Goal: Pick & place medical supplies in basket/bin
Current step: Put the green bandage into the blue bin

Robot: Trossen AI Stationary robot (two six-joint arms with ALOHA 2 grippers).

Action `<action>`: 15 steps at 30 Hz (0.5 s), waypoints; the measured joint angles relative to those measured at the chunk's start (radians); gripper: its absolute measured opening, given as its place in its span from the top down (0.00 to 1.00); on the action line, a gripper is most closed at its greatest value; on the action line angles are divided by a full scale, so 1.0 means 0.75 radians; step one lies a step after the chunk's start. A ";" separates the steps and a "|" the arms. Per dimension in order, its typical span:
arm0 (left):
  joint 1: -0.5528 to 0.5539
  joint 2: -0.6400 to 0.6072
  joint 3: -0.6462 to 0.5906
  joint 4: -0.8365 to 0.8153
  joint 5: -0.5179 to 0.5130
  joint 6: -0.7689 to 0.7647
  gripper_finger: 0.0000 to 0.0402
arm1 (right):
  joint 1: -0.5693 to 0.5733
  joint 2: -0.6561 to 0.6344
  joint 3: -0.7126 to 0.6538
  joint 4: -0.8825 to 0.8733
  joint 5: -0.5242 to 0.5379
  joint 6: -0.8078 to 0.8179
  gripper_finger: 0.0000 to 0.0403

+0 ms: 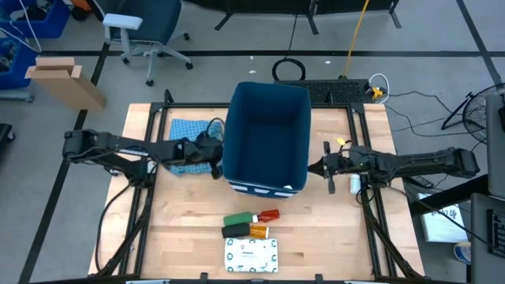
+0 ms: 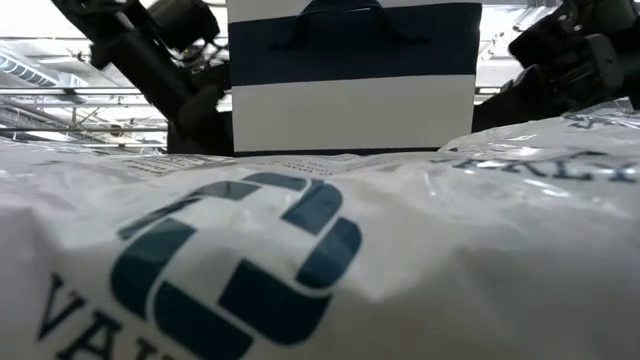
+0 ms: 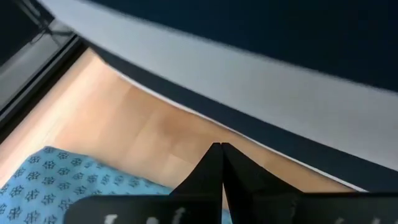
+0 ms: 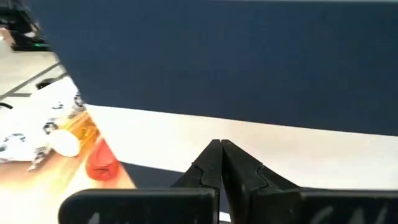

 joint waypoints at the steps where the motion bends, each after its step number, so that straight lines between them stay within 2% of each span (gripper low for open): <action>1: -0.029 -0.021 0.000 -0.019 -0.005 -0.003 0.99 | 0.000 -0.042 0.000 -0.028 -0.025 0.000 1.00; 6: -0.214 -0.076 0.000 -0.077 -0.011 -0.065 0.99 | 0.000 -0.240 -0.070 -0.048 -0.187 0.045 1.00; 15: -0.571 -0.021 -0.002 -0.002 -0.123 -0.232 0.99 | 0.000 -0.501 -0.183 -0.082 -0.335 0.088 1.00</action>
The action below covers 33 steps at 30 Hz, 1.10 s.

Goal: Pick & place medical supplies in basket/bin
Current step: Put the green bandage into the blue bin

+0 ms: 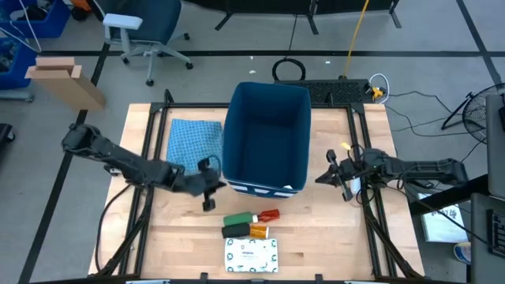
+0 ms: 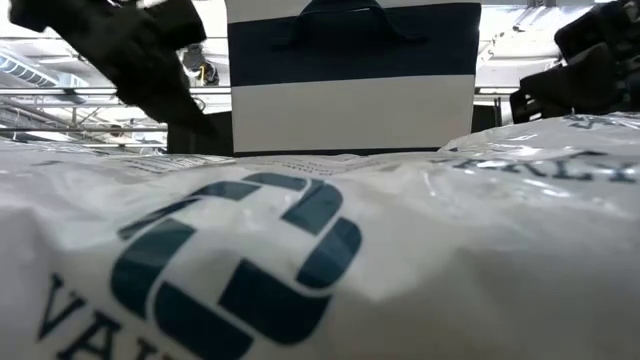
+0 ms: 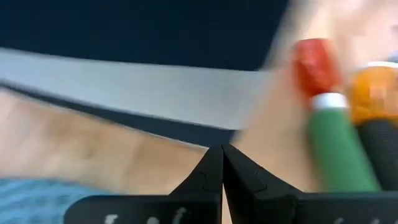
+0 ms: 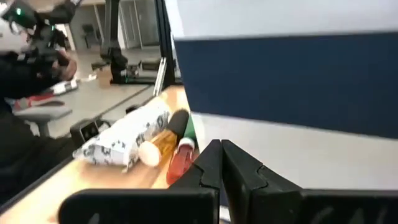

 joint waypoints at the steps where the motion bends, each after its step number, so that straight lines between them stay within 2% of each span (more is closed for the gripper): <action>1: -0.034 0.010 0.000 0.026 -0.006 -0.010 1.00 | 0.000 -0.018 -0.002 -0.001 0.000 0.006 1.00; 9: -0.249 0.155 0.000 0.183 -0.027 -0.104 0.99 | 0.000 -0.045 -0.004 -0.030 0.000 0.022 1.00; 13: -0.296 0.244 0.000 0.264 -0.029 -0.116 0.96 | 0.000 -0.045 -0.005 -0.077 -0.067 0.041 1.00; 19: -0.315 0.328 0.068 0.281 -0.025 -0.113 0.92 | 0.000 -0.046 -0.019 -0.073 -0.067 0.040 1.00; 27: -0.304 0.416 0.128 0.269 0.046 -0.061 0.71 | 0.000 -0.045 -0.021 -0.069 -0.063 0.012 1.00; 33: -0.293 0.479 0.130 0.241 0.048 -0.066 0.54 | 0.000 -0.046 -0.021 -0.063 -0.060 0.007 1.00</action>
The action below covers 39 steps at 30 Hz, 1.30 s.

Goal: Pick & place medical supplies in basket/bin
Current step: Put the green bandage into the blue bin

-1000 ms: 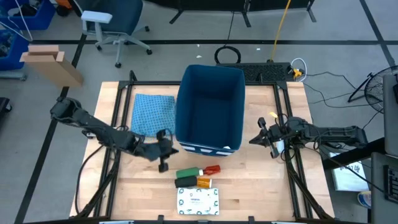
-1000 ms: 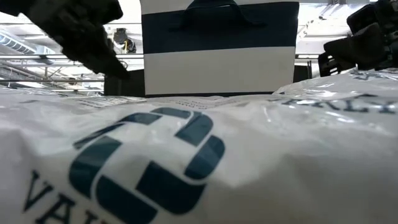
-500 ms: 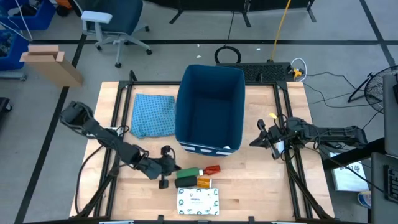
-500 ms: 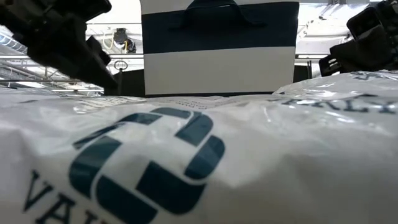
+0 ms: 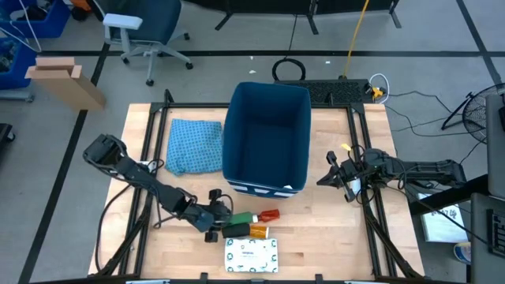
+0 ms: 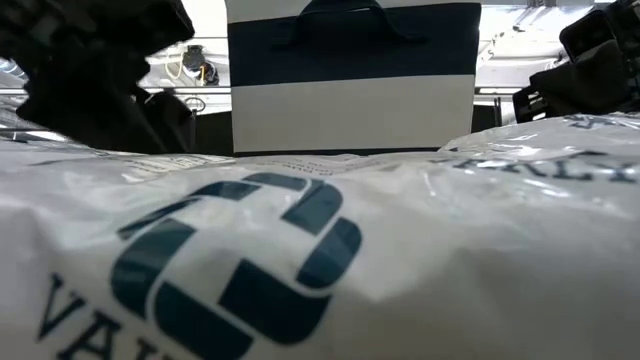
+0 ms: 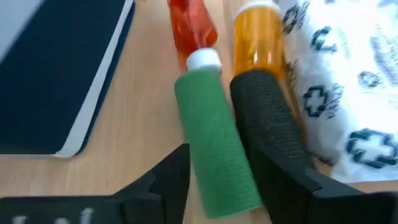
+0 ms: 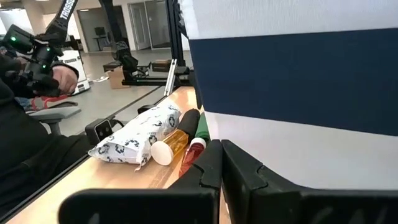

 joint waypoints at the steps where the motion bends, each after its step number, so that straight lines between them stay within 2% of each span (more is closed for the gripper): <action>1: 0.004 0.011 0.000 0.005 0.003 -0.002 0.52 | 0.000 0.000 0.000 0.000 0.000 0.000 1.00; 8: 0.031 0.015 0.000 0.000 0.068 -0.035 0.45 | 0.000 0.001 0.000 -0.001 0.001 0.009 1.00; 11: 0.036 0.029 0.000 0.010 0.085 -0.041 0.45 | 0.000 0.000 0.000 -0.001 0.001 0.010 1.00; 19: 0.044 0.202 0.000 0.055 0.066 -0.046 0.45 | 0.000 0.000 -0.002 -0.001 0.001 0.032 1.00; 25: 0.055 0.212 0.002 0.087 0.082 -0.008 0.47 | 0.000 0.001 -0.001 -0.002 0.001 0.035 1.00; 30: 0.055 0.156 -0.003 0.081 0.094 0.112 0.56 | 0.000 0.001 -0.001 0.000 0.002 0.040 1.00; 37: 0.060 0.088 -0.002 0.101 0.091 0.208 0.83 | 0.000 0.001 -0.002 0.000 0.002 0.045 1.00; 39: 0.059 0.061 -0.002 0.083 0.101 0.231 0.88 | 0.000 0.001 -0.001 0.000 0.002 0.045 1.00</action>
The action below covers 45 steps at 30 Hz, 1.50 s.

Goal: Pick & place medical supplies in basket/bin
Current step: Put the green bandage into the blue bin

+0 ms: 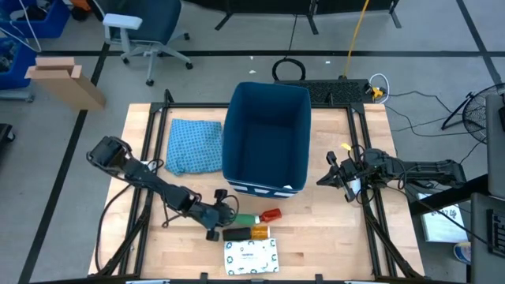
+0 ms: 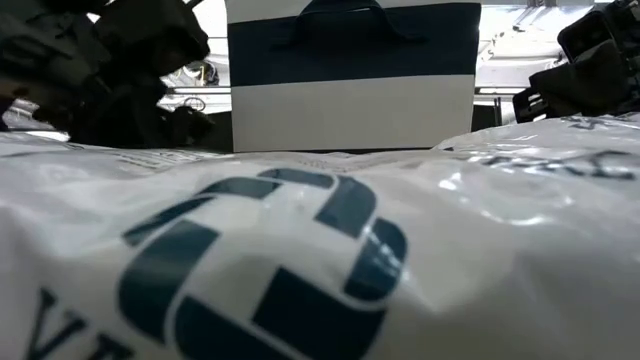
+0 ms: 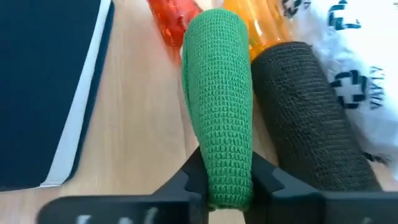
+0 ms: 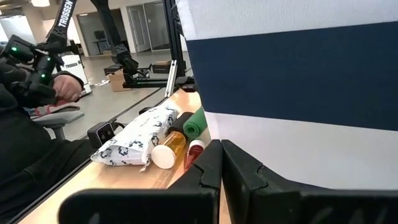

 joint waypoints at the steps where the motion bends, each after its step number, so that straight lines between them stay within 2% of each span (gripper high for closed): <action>1: 0.000 -0.017 0.000 -0.002 0.000 0.010 0.88 | 0.000 0.000 0.000 0.000 0.000 0.000 1.00; 6: -0.015 -0.175 0.000 -0.088 0.020 0.110 0.88 | 0.000 0.000 0.000 0.001 0.000 0.000 1.00; 9: -0.042 -0.329 0.001 -0.170 0.017 0.187 0.86 | 0.000 0.000 0.000 0.002 -0.001 0.000 1.00; 13: -0.094 -0.560 0.001 -0.288 -0.086 0.285 0.82 | 0.000 0.000 0.000 0.003 -0.001 0.001 1.00; 17: -0.126 -0.806 -0.010 -0.451 -0.215 0.333 0.87 | 0.000 0.000 0.000 0.003 -0.001 0.001 1.00; 21: -0.114 -1.068 -0.112 -0.479 -0.317 0.373 0.88 | -0.001 0.000 0.000 0.002 -0.001 0.001 1.00; 26: -0.081 -1.399 -0.339 -0.452 -0.391 0.320 0.87 | 0.000 0.000 0.000 0.002 -0.001 0.001 1.00; 29: -0.054 -1.550 -0.456 -0.386 -0.412 0.297 0.86 | 0.000 0.000 0.000 -0.002 -0.005 0.000 1.00; 32: -0.017 -1.651 -0.486 -0.304 -0.415 0.297 0.88 | -0.001 0.000 0.000 -0.002 -0.007 0.000 1.00; 34: 0.021 -1.668 -0.447 -0.308 -0.446 0.297 0.88 | 0.000 0.000 0.000 -0.002 -0.007 -0.001 1.00; 37: 0.111 -1.608 -0.295 -0.406 -0.478 0.312 0.88 | 0.000 0.000 0.000 -0.002 -0.007 -0.004 1.00; 41: 0.304 -1.371 -0.006 -0.570 -0.425 0.366 0.88 | 0.000 -0.001 0.000 -0.002 -0.006 -0.005 1.00; 45: 0.540 -1.066 0.309 -0.639 -0.242 0.480 0.88 | 0.000 -0.001 0.000 -0.002 -0.005 -0.010 1.00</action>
